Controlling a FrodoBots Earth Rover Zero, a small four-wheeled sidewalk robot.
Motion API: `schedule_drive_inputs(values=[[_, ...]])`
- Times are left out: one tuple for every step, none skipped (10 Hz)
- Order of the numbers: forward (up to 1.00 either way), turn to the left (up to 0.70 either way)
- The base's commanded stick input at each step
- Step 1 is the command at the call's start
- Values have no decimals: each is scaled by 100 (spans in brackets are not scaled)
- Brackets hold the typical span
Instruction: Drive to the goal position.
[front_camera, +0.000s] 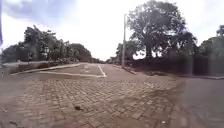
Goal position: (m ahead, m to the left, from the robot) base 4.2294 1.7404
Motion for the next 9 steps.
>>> schedule_drive_inputs(values=[[70, 0], [70, 0], [70, 0], [70, 0], [70, 0], [70, 0], [70, 0], [70, 0], [70, 0]])
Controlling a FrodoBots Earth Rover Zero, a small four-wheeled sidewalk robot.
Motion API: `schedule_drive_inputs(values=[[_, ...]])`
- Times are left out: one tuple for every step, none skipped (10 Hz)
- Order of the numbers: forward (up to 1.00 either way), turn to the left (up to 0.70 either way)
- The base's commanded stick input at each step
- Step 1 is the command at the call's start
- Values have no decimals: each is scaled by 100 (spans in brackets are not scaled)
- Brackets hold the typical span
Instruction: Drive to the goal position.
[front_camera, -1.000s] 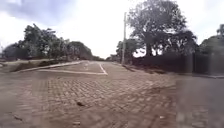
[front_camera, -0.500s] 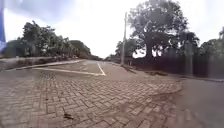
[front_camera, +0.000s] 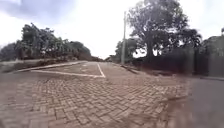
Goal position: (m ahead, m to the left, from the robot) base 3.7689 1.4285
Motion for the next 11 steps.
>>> schedule_drive_inputs(values=[[70, 0], [70, 0], [70, 0], [70, 27], [70, 27], [70, 2], [70, 0], [70, 0], [70, 0], [70, 0], [70, 0]])
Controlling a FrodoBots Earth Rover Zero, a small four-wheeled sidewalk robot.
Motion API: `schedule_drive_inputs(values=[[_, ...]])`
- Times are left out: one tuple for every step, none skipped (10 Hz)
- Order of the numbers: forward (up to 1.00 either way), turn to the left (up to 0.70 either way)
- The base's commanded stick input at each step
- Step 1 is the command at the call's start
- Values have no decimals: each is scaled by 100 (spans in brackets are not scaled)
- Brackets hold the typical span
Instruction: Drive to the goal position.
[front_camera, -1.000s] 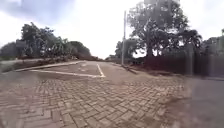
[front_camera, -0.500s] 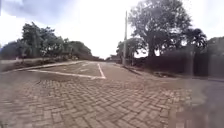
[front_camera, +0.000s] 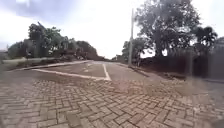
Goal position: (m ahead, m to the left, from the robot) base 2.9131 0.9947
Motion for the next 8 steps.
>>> schedule_drive_inputs(values=[[70, 0], [70, 0], [70, 0], [70, 0], [70, 0], [70, 0], [70, 0], [70, 0]])
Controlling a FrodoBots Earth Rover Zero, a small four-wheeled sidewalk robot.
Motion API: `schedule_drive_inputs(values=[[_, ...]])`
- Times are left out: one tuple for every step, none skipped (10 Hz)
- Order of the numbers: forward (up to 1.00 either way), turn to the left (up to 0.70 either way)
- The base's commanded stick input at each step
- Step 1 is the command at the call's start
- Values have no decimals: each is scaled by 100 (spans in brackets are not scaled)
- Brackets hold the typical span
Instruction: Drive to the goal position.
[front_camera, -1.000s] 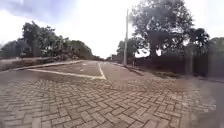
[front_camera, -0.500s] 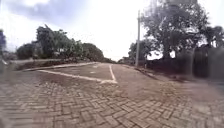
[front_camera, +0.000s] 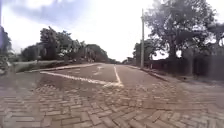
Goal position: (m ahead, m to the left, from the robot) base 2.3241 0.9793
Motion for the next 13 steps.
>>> schedule_drive_inputs(values=[[70, 0], [70, 0], [70, 0], [70, 0], [70, 0], [70, 0], [70, 0], [70, 0], [70, 0], [70, 0], [70, 0], [70, 0], [70, 0]])
